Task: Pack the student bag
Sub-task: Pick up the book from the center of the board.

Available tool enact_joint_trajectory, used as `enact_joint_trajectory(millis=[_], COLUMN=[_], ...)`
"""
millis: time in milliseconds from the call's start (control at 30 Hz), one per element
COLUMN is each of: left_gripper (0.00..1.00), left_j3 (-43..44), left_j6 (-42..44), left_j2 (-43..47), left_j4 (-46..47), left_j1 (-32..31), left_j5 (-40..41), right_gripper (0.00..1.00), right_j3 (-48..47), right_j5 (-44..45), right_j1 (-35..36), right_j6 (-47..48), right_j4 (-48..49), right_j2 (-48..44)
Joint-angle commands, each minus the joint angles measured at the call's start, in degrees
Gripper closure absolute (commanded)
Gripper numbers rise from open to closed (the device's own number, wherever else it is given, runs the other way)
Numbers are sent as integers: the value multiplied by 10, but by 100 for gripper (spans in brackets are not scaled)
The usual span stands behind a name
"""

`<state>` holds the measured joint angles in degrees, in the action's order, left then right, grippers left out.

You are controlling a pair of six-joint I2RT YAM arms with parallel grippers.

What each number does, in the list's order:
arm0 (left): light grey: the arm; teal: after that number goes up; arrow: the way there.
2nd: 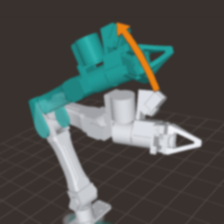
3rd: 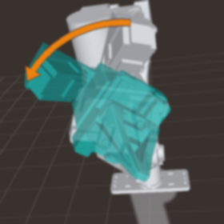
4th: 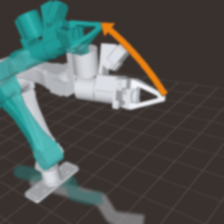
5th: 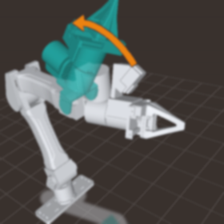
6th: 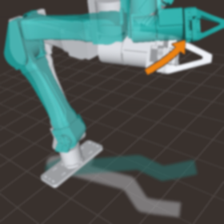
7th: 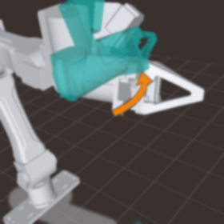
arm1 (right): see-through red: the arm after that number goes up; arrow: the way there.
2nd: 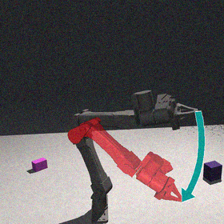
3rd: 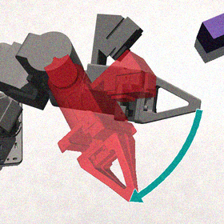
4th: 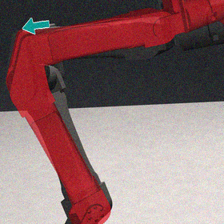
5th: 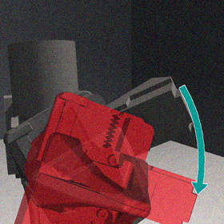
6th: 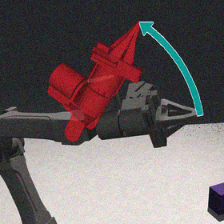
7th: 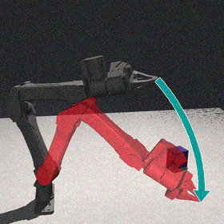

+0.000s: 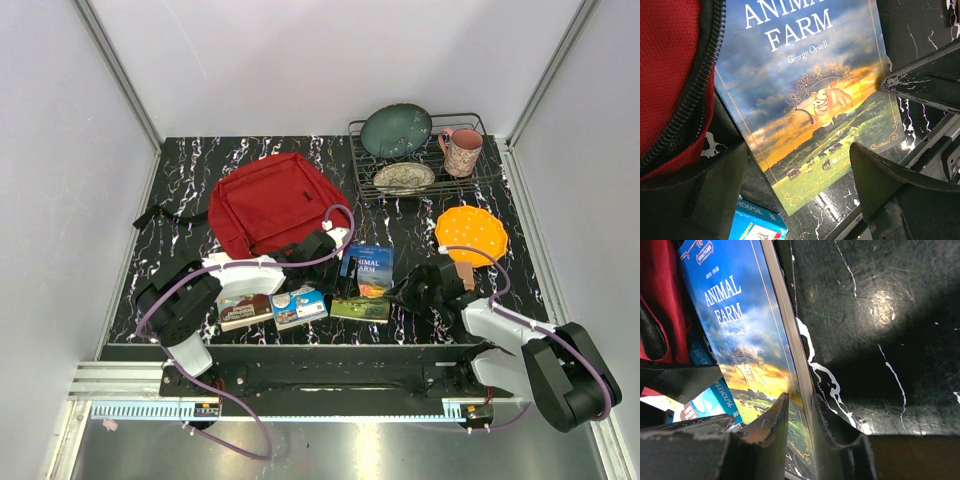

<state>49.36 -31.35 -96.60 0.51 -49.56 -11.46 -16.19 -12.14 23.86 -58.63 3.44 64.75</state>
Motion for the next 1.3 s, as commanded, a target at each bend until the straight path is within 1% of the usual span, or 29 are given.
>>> enact_joint_trajectory(millis=[0,67,100,233,333,367,400,433,533,600,633,700,767,867,900,1000,1033,1100,1133,1200,1267], left_gripper=[15,15,15,15,15,15,15,15,15,15,15,15,15,15,15,13,12,10,9,5,2], left_j3=[1,3,2,2,3,2,2,3,6,5,5,2,-1,-6,-10,-16,-16,-11,-9,-4,-2], left_j6=[-20,-20,-20,-20,-20,-20,-20,-19,-19,-20,-20,-22,-22,-21,-20,-17,-13,-12,-9,-8,-2], left_j2=[-7,-7,-8,-7,-9,-8,-8,-10,-10,-10,-10,-8,-1,18,25,62,87,114,146,178,226], left_j4=[69,70,69,70,70,70,70,70,70,69,69,63,56,40,36,27,25,12,7,-2,-3], left_j1=[-32,-32,-32,-33,-33,-34,-34,-34,-34,-33,-33,-33,-33,-33,-33,-33,-34,-34,-34,-33,-32], left_j5=[-101,-102,-101,-101,-102,-102,-102,-102,-102,-101,-97,-89,-74,-46,-40,-25,-18,-9,3,18,53], right_gripper=[72,73,73,73,69,68,63,61,61,61,67,74,85,97,100,100,100,100,100,100,100], right_j3=[-19,-16,-12,-7,-10,-13,-14,-16,-23,-32,-34,-34,-40,-57,-61,-82,-88,-106,-112,-129,-146], right_j5=[-107,-112,-118,-123,-128,-126,-127,-130,-116,-111,-105,-84,-60,-21,3,40,42,48,47,35,14], right_j1=[15,15,15,15,15,15,15,15,15,15,15,15,15,15,15,15,15,15,15,15,15], right_j6=[-45,-49,-53,-57,-50,-49,-46,-41,-44,-28,-29,-26,-24,-7,-3,15,21,31,35,45,53], right_j4=[148,158,180,196,196,190,184,181,146,116,106,80,46,-27,-70,-136,-145,-178,-184,-194,-194], right_j2=[-6,-2,-2,-14,-22,-21,-23,-19,-12,-5,-1,-1,-10,-41,-53,-109,-139,-167,-192,-216,-239])
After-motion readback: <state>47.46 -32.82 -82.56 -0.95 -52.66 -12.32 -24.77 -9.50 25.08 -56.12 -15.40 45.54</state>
